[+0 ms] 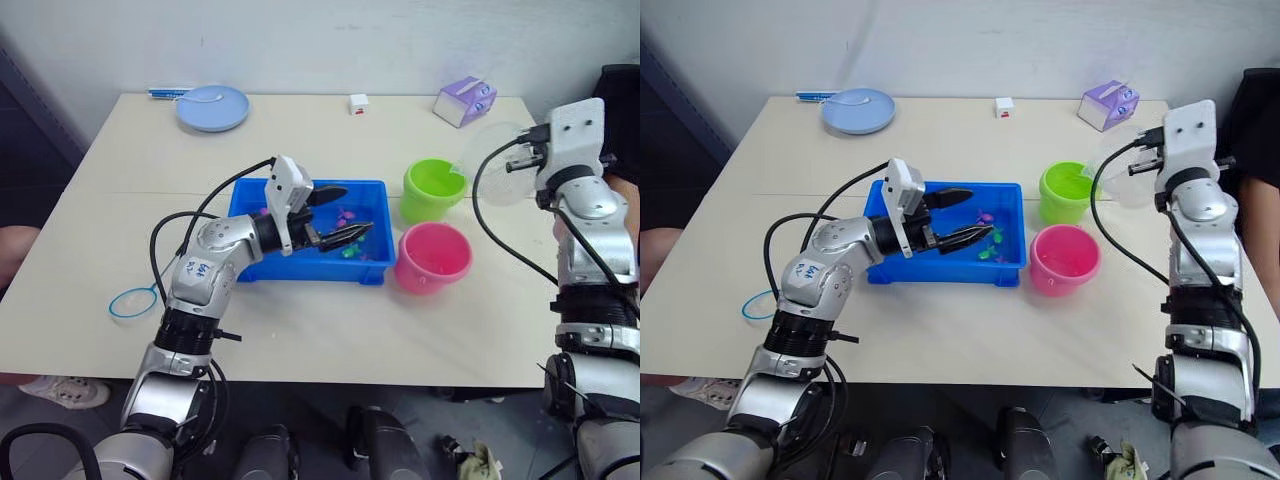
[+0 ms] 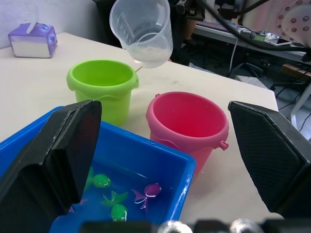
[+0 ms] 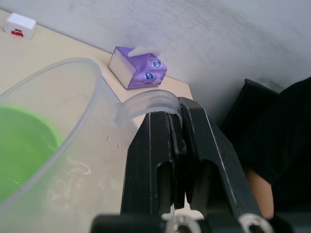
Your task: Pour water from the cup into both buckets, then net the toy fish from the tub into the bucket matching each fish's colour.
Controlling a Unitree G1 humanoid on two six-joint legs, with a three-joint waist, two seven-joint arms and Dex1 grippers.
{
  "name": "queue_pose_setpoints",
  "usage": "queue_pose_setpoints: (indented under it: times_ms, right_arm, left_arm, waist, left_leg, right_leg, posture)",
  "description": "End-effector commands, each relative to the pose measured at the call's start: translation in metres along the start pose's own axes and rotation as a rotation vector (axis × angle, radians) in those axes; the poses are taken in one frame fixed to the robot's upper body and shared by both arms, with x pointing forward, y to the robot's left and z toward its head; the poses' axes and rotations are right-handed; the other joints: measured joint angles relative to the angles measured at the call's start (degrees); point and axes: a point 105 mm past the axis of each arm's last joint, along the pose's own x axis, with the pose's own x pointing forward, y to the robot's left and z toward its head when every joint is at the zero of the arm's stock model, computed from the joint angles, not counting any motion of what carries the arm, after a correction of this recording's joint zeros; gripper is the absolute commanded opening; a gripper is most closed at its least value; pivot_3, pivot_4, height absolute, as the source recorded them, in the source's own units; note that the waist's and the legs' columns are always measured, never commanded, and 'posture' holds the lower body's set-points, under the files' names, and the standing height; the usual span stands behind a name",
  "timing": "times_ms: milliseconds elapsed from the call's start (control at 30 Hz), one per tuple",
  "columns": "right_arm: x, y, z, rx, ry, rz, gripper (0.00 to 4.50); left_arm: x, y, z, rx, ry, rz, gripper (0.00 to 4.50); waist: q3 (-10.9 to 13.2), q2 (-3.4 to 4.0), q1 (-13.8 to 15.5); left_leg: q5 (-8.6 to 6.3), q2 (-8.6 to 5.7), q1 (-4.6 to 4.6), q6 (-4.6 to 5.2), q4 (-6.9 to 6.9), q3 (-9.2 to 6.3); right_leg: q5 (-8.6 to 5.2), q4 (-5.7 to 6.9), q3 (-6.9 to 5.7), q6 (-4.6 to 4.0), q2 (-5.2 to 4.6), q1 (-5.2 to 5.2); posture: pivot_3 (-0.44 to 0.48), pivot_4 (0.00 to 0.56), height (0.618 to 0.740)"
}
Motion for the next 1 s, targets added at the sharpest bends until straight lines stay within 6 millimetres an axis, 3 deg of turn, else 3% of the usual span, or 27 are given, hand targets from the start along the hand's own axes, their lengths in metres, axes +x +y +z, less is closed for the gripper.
queue_pose_setpoints:
  times_ms: [33,267,433,733,1000]
  right_arm:
    - [0.010,-0.012,0.028,-0.141,-0.100,-0.047,0.70]
    - [0.025,0.010,0.045,-0.465,-0.173,-0.005,0.70]
    - [0.032,0.017,0.053,-0.600,-0.209,0.001,0.70]
    - [0.031,0.047,0.083,-1.015,-0.404,0.038,0.70]
    - [0.028,0.062,0.091,-1.123,-0.492,0.071,0.70]
  left_arm:
    - [-0.004,0.000,0.011,0.037,-0.027,0.016,4.50]
    - [-0.006,0.001,0.012,0.036,-0.026,0.030,4.50]
    - [-0.005,0.001,0.012,0.034,-0.027,0.033,4.50]
    - [-0.004,0.000,0.013,0.031,-0.036,0.037,4.50]
    - [-0.005,-0.001,0.014,0.022,-0.041,0.040,4.50]
  waist:
    - [0.0,0.00,-0.1]
    - [0.0,0.00,-1.0]
    - [0.0,0.01,-1.1]
    - [0.0,0.01,-1.1]
    - [0.0,0.01,-1.1]
  left_leg:
    - [0.00,0.00,-0.01,0.00,0.01,-0.01]
    - [0.00,0.02,-0.03,0.00,-0.01,-0.06]
    - [0.01,0.04,-0.03,-0.02,-0.03,-0.06]
    - [0.01,0.04,-0.06,-0.02,-0.02,-0.07]
    - [0.01,0.04,-0.11,-0.03,-0.01,-0.09]
  right_leg:
    - [0.00,0.00,-0.01,0.00,0.00,0.00]
    - [0.00,0.00,-0.05,0.00,0.00,-0.02]
    - [0.00,0.00,-0.05,0.00,0.01,-0.04]
    - [0.00,0.00,-0.04,0.00,-0.01,-0.07]
    - [0.00,-0.02,-0.08,0.00,-0.01,-0.07]
  posture:
    - [0.000,0.150,0.739]
    - [0.000,0.150,0.739]
    - [0.000,0.150,0.739]
    - [0.000,0.150,0.739]
    - [0.000,0.150,0.739]
